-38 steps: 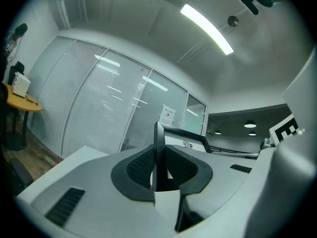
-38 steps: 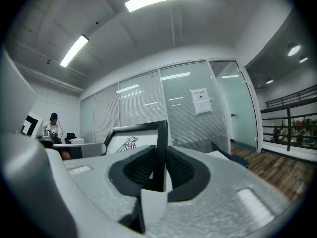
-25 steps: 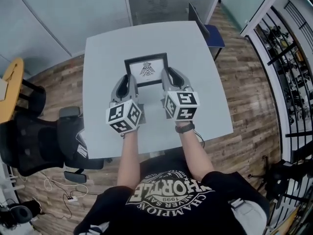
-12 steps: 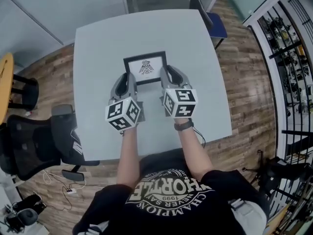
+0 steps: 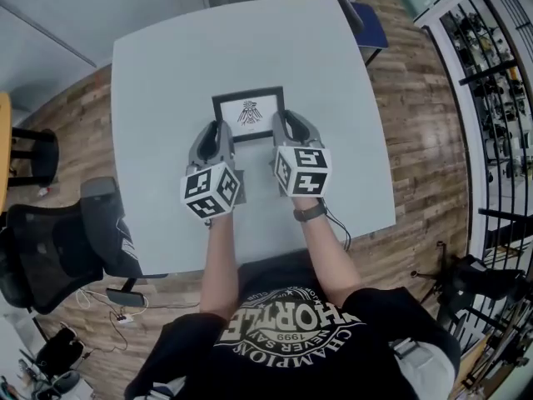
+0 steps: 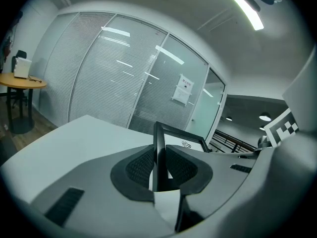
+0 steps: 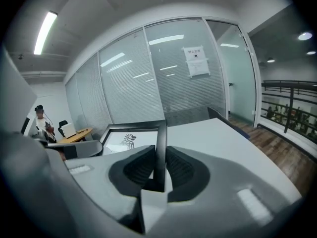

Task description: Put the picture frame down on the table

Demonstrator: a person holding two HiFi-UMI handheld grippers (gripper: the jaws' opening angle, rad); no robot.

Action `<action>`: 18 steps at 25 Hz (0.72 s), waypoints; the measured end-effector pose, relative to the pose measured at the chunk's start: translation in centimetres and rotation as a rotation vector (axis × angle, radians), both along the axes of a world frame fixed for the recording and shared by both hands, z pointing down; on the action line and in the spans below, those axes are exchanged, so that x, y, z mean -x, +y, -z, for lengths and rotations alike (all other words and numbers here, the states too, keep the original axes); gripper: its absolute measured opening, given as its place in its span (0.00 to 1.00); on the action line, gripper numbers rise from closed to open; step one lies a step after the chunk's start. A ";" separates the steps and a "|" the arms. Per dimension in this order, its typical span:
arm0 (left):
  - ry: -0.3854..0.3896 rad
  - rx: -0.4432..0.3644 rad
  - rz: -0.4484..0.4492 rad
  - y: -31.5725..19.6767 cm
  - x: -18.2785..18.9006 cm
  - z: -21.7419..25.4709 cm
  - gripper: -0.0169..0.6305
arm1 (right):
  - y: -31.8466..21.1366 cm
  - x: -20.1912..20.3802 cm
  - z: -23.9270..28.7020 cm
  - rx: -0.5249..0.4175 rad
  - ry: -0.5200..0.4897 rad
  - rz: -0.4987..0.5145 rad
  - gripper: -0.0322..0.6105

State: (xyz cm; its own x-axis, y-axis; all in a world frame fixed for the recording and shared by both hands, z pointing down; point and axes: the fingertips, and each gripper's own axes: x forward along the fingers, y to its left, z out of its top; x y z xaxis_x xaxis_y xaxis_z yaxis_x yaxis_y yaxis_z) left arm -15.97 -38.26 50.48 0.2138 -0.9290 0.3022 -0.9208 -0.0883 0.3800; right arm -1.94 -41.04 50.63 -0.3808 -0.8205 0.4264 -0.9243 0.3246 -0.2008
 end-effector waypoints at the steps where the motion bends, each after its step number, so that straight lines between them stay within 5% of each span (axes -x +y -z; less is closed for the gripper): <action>1: 0.000 0.008 -0.006 -0.1 -0.2 -0.5 0.14 | -0.1 -0.2 -0.6 0.017 -0.001 -0.006 0.16; 18: -0.010 0.189 -0.024 -2.0 -0.2 -10.6 0.14 | -2.0 0.2 -9.4 0.213 0.037 0.011 0.16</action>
